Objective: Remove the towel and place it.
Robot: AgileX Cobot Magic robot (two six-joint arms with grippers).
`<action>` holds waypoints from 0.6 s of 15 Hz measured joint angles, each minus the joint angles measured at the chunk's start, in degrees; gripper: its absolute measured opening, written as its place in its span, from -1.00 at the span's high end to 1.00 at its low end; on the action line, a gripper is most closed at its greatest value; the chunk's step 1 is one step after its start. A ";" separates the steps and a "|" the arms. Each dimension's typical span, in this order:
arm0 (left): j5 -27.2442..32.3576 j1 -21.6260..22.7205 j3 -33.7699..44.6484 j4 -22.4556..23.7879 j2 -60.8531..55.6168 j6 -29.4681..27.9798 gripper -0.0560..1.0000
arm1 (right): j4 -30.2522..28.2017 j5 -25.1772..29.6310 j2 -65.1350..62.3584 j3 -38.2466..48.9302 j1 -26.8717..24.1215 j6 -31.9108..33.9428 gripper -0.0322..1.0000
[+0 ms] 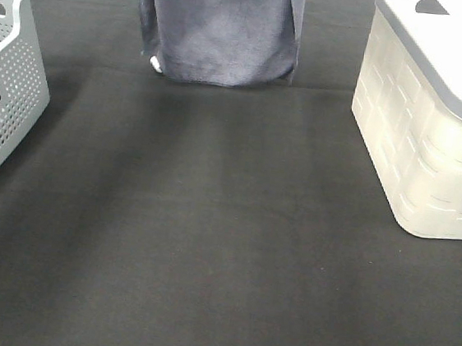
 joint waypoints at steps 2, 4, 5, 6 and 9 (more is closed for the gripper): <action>5.44 -0.74 0.00 -0.11 1.72 2.23 0.89 | 1.55 6.25 2.35 0.00 0.00 -0.29 0.93; 17.70 -2.35 0.00 -2.75 2.52 8.02 0.89 | 1.38 20.28 3.09 0.00 0.00 1.78 0.93; 24.47 -2.81 0.00 -5.73 2.52 11.63 0.89 | 1.03 27.85 3.09 0.00 0.00 4.24 0.93; 30.25 -3.21 0.00 -10.31 2.52 15.58 0.89 | 0.06 33.52 2.92 0.00 0.00 6.93 0.93; 45.55 -3.15 0.00 -21.77 2.52 24.75 0.89 | -4.53 48.99 2.92 0.00 0.00 13.75 0.93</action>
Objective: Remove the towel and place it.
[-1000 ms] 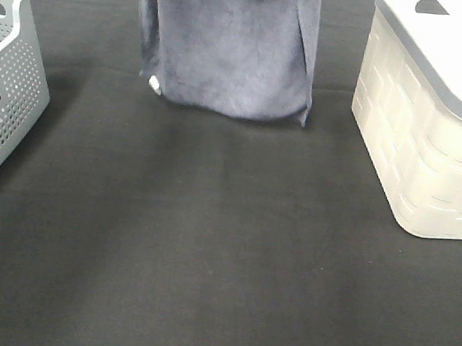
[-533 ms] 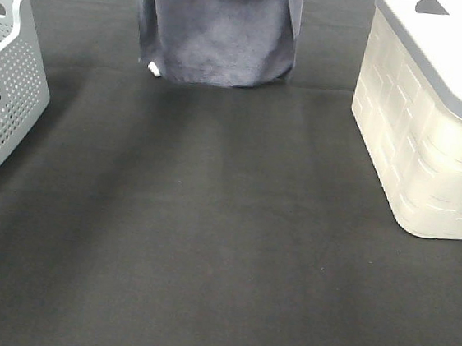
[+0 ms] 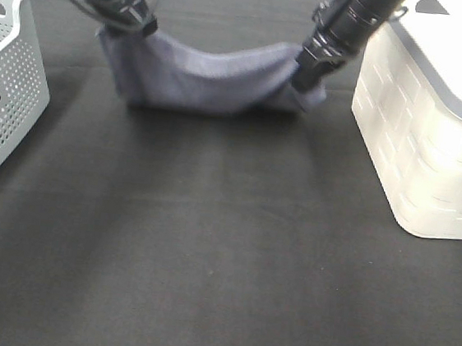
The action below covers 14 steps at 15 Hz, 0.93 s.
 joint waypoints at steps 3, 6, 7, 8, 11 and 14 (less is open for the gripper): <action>2.52 0.11 0.06 -2.86 0.97 1.66 0.89 | -0.80 1.60 0.06 0.00 0.00 4.07 0.93; 2.52 0.34 4.87 -7.73 1.66 1.72 0.89 | -0.57 1.60 0.00 1.49 0.00 7.45 0.93; 2.69 0.34 10.03 -7.28 1.03 1.72 0.89 | -0.57 1.60 -0.11 6.13 0.00 8.42 0.93; 2.69 0.34 10.03 -7.28 1.03 1.72 0.89 | -0.57 1.60 -0.11 6.13 0.00 8.42 0.93; 2.69 0.40 16.90 -7.33 -1.89 1.20 0.89 | 0.00 1.66 -1.55 10.83 0.00 10.37 0.93; 2.69 0.40 23.72 -8.54 -4.81 0.97 0.89 | 1.09 1.60 -3.95 17.70 0.06 12.78 0.93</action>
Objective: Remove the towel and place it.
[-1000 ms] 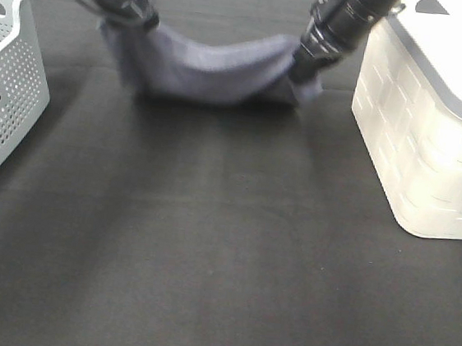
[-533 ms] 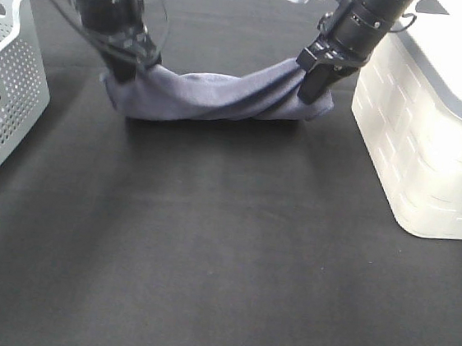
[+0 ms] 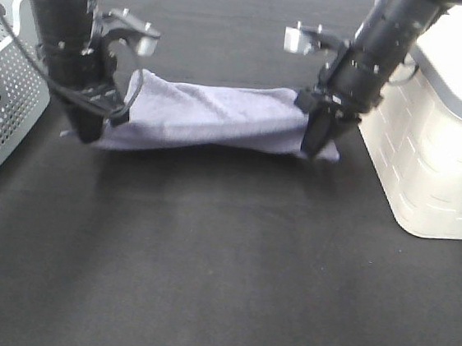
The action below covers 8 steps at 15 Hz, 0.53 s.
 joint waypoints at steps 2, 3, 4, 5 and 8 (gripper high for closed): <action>-0.11 0.00 3.67 -2.18 -0.29 -0.11 0.89 | 0.46 0.00 -1.55 4.87 0.06 0.23 0.93; -0.11 -0.11 4.87 -3.44 -0.40 -0.11 0.89 | 0.52 0.00 -2.41 7.05 0.06 0.23 0.93; -0.23 -0.52 5.84 -3.78 -0.57 -0.11 0.89 | 0.57 0.00 -3.04 8.82 0.06 0.23 0.93; -0.23 -0.86 6.70 -3.90 -0.92 -0.11 0.89 | 0.74 0.00 -3.32 10.43 0.06 0.34 0.93; -0.23 -1.72 10.08 -4.76 -1.95 -0.11 0.89 | 1.66 -0.06 -3.38 15.47 0.06 0.40 0.93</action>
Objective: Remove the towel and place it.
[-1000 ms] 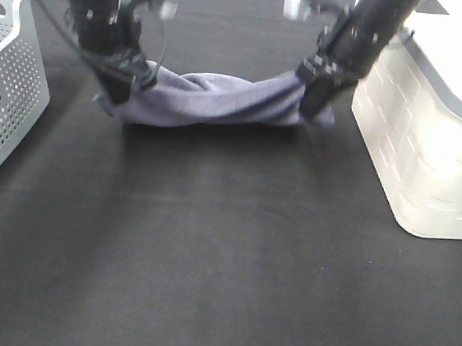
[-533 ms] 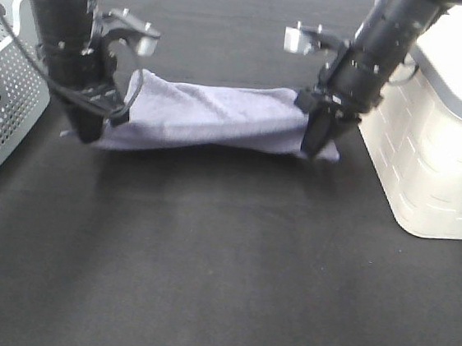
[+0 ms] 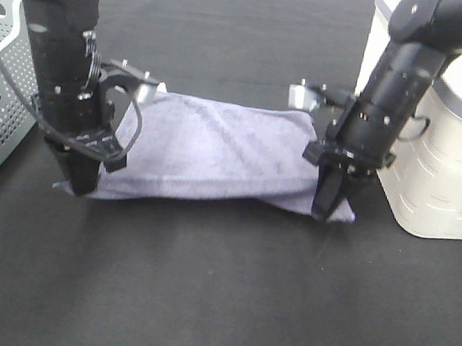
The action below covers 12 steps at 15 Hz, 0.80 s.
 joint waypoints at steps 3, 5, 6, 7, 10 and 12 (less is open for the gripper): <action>-0.17 0.00 2.41 0.46 -1.49 0.57 0.89 | 2.12 -0.06 0.00 2.64 0.00 0.00 0.93; -0.17 0.00 2.41 0.74 -1.66 2.64 0.89 | 2.46 -0.11 0.00 3.90 0.46 0.00 0.93; -0.17 0.00 2.41 1.20 -1.66 4.13 0.89 | 2.06 -0.11 0.00 4.30 1.43 0.00 0.93; -0.17 0.00 2.41 1.66 -1.72 4.64 0.89 | 2.01 -0.11 0.00 4.30 2.12 0.00 0.93; -0.06 0.00 2.41 2.58 -1.72 5.67 0.89 | 1.43 -0.11 0.00 4.30 3.72 -0.06 0.81; 0.00 0.00 2.41 3.09 -1.72 5.73 0.89 | 1.38 -0.11 0.00 4.30 3.90 -0.06 0.56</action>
